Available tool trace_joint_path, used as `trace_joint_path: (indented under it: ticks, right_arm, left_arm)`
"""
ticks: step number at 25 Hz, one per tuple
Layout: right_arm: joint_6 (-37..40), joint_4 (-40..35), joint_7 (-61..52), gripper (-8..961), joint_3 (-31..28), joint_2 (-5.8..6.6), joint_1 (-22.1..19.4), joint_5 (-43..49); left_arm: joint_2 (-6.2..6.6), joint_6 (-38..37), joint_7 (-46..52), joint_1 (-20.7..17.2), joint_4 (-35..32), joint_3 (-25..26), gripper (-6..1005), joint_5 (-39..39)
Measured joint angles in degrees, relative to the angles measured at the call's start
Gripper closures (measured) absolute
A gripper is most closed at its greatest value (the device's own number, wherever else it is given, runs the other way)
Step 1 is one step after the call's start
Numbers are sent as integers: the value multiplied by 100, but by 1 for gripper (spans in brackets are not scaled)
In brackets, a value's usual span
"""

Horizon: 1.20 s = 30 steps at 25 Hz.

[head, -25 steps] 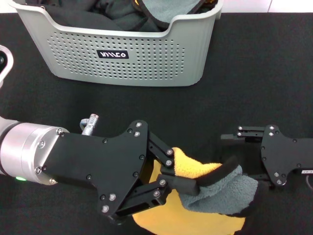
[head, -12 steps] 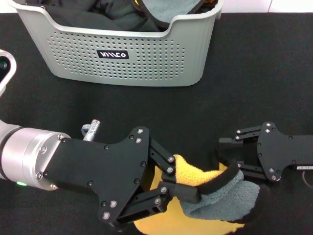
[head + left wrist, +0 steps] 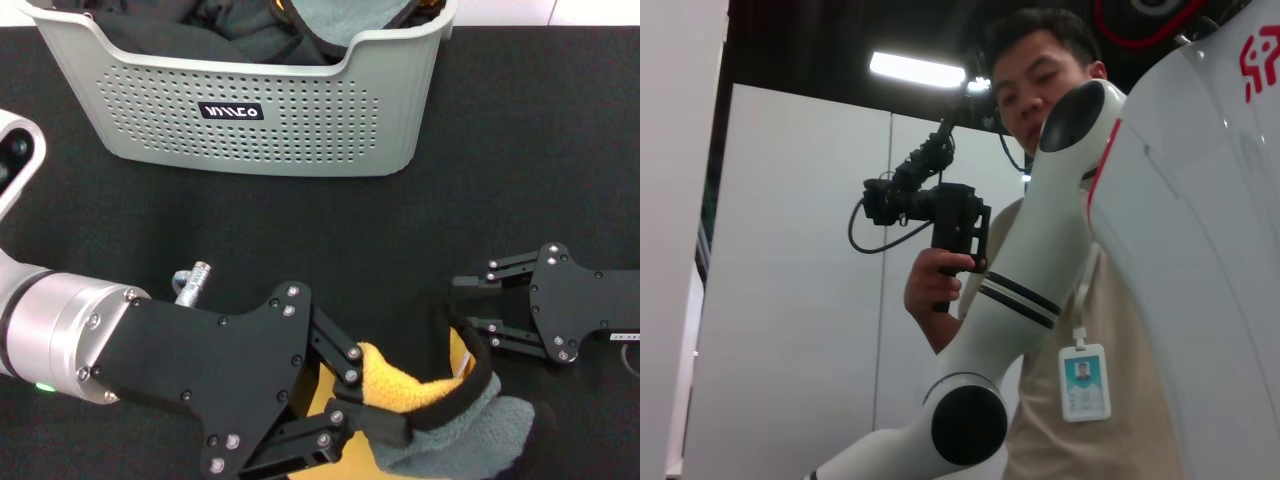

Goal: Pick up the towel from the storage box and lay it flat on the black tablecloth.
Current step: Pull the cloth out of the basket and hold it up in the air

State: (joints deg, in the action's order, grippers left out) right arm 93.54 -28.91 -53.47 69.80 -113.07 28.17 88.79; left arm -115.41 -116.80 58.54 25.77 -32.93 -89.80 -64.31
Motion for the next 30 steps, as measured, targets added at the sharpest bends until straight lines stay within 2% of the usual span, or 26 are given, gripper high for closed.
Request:
trace_joint_path:
  ticks: [5, 11, 15, 21, 25, 30]
  right_arm:
    - [2, 0, -18, 626, 2, 8, 4, 9]
    - [-101, 0, -77, 492, 29, 3, 3, 41]
    - [-214, -1, -79, 402, 41, -50, 77, 194]
    - [-488, -105, -52, 267, 77, -221, 244, 564]
    - [-425, -332, -64, 272, 128, -255, 246, 703]
    - [-68, -450, -82, 277, 128, -166, 203, 827]
  left_arm:
    - [13, -1, 0, 24, -3, -63, 950, -3]
    - [51, -15, 1, 68, -13, -183, 948, 2]
    - [68, -17, 7, 117, -18, -335, 947, 25]
    - [80, -18, 11, 128, -31, -381, 946, 13]
    - [78, -17, 24, 124, -8, -381, 945, 7]
    - [97, -12, 26, 95, 35, -347, 944, 7]
